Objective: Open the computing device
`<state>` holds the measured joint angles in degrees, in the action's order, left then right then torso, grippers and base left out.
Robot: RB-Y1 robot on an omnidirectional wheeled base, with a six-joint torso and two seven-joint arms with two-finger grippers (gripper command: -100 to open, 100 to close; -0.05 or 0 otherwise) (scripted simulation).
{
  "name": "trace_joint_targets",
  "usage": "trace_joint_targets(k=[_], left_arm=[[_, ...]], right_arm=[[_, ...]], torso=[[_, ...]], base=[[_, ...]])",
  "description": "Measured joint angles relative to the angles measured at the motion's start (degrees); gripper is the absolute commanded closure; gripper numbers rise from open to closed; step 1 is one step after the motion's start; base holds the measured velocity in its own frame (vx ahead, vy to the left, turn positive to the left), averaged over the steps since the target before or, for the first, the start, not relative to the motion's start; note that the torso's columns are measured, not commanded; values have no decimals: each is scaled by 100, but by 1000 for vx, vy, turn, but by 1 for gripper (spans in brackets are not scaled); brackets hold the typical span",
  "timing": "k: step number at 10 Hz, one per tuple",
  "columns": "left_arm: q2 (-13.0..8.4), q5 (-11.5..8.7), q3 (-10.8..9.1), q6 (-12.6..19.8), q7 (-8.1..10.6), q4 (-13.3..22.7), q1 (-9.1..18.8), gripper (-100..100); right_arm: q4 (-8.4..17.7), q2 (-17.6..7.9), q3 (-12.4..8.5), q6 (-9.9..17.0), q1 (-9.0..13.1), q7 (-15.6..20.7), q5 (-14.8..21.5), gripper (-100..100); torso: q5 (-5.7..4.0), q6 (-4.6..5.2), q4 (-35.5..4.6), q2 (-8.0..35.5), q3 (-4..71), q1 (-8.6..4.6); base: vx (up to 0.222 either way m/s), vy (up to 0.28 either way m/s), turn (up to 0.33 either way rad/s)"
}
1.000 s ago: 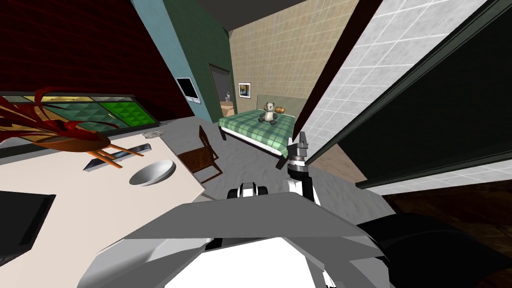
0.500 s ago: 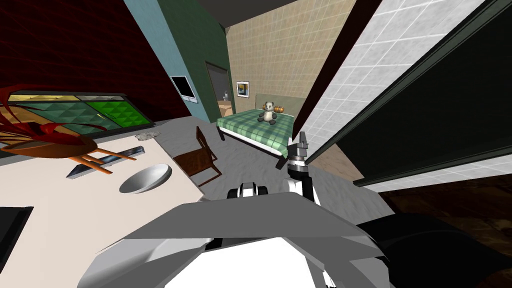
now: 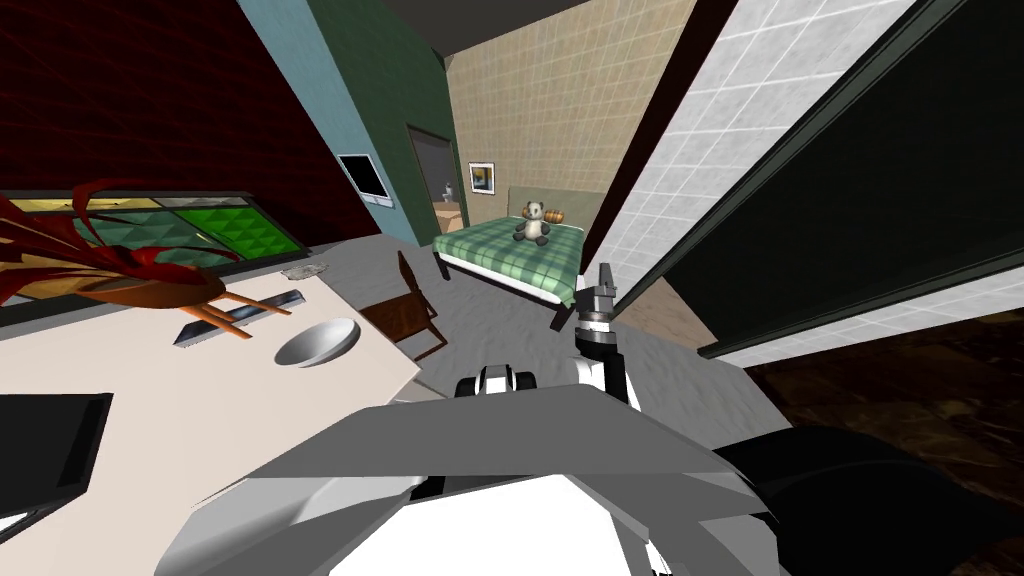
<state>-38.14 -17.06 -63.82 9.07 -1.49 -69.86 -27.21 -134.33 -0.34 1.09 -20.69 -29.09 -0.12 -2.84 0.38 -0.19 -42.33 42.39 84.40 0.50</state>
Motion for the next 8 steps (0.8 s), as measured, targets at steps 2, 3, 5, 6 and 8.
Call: trace_joint_targets(k=[2,3,5,6,8], left_arm=[[-68,-217,-9,210,201,-22,49,100],[-99,-330,-3,309,299,-11,72,100],[-149,-451,4,409,416,22,109,100],[-113,-542,3,451,481,15,165,100],[-28,-695,-1,606,658,-5,338,100]], right_arm=[[0,0,0,0,0,0,0,0],[0,0,0,0,-1,0,0,0],[0,0,0,0,-2,0,0,0],[0,0,0,0,-1,0,0,0],[0,0,0,0,0,0,0,0]], torso=[[5,6,4,-8,4,-5],[4,10,5,-11,7,-6],[-14,15,8,-26,18,-34],[-22,23,4,-10,14,-32],[-28,16,-2,3,5,-28]], base=[[-119,47,-23],[-115,37,-27],[-79,36,-5],[-167,77,-25],[-139,79,-19]])
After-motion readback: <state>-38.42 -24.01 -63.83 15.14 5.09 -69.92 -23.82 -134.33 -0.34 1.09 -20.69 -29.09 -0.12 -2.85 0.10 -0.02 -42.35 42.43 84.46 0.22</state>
